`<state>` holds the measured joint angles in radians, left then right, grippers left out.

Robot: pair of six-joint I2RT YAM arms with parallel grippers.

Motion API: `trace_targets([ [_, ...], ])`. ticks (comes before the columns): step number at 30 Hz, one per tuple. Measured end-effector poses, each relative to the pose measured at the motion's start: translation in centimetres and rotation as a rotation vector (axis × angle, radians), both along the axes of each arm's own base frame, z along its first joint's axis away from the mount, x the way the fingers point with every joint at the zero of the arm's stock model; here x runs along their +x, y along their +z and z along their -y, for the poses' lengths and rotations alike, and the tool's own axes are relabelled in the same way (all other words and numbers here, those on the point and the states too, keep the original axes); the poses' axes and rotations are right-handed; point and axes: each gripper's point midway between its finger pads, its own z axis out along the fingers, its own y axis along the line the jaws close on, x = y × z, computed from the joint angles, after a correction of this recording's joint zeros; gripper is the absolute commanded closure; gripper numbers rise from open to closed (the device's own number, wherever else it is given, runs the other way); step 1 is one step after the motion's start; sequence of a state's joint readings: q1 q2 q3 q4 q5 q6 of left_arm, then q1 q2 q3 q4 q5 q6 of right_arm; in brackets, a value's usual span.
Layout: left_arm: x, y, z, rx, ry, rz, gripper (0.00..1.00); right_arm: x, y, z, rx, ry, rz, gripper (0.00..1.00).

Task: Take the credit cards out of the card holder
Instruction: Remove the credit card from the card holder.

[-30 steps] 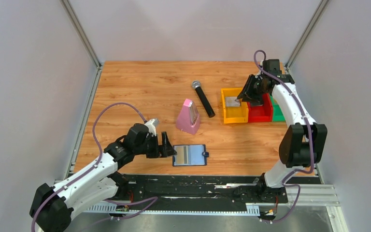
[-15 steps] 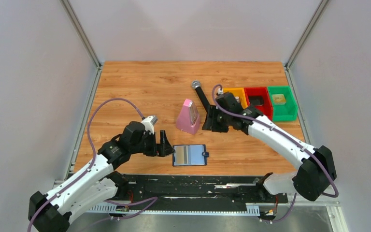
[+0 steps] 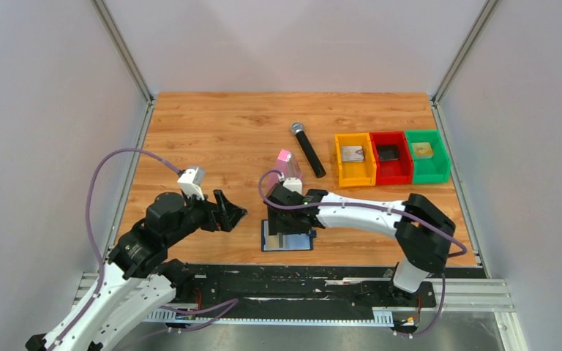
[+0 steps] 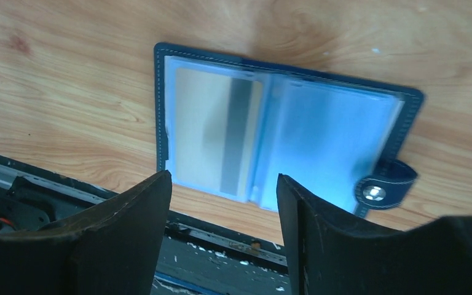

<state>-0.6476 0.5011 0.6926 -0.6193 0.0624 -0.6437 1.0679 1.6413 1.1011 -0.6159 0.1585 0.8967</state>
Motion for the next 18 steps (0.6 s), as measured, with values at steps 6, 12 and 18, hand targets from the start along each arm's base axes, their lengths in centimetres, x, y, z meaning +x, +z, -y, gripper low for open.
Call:
trace_targets([
  [6,-0.5,2.4,-2.5,-0.052,0.091,0.12,0.0,-0.9,-1.5,-2.9,-0.049,0.032,0.001,0.35],
  [12,-0.7,3.3,-3.7,-0.081,0.141,0.176,0.0,-0.7,-1.9,-3.5,-0.102,0.027,0.033,0.34],
  [18,-0.6,2.6,-3.9,-0.064,0.154,0.162,0.0,-0.6,-2.6,-3.2,-0.164,0.022,0.047,0.33],
])
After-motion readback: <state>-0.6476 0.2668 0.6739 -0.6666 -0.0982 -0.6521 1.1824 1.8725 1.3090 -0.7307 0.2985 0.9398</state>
